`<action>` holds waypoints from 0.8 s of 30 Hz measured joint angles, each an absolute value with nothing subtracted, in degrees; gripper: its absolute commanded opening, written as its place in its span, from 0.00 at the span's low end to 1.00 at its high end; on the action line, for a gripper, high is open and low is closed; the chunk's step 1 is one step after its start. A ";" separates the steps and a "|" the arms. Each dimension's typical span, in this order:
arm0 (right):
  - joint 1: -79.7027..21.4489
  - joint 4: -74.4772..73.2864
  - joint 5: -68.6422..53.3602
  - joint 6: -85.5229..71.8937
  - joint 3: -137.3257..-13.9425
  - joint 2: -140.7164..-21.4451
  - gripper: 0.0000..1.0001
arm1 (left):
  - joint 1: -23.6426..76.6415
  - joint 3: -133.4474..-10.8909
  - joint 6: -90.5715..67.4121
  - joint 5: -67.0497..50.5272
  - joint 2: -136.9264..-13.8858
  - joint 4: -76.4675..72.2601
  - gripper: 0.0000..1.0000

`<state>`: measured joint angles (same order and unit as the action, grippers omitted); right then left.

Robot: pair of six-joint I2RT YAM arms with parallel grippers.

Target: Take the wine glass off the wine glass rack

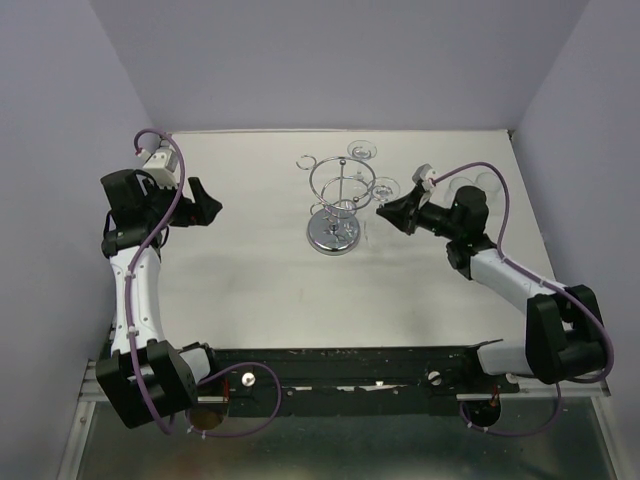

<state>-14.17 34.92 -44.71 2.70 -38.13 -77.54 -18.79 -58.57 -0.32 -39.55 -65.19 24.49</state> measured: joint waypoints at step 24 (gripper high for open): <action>-14.17 28.40 -44.36 4.54 -40.58 -74.24 0.01 | -18.63 -54.39 -5.50 -39.20 -65.21 18.96 0.98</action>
<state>-14.17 28.40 -44.36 4.54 -40.58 -74.24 -18.63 -54.39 -5.50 -39.20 -65.21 18.96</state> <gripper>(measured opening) 0.199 0.977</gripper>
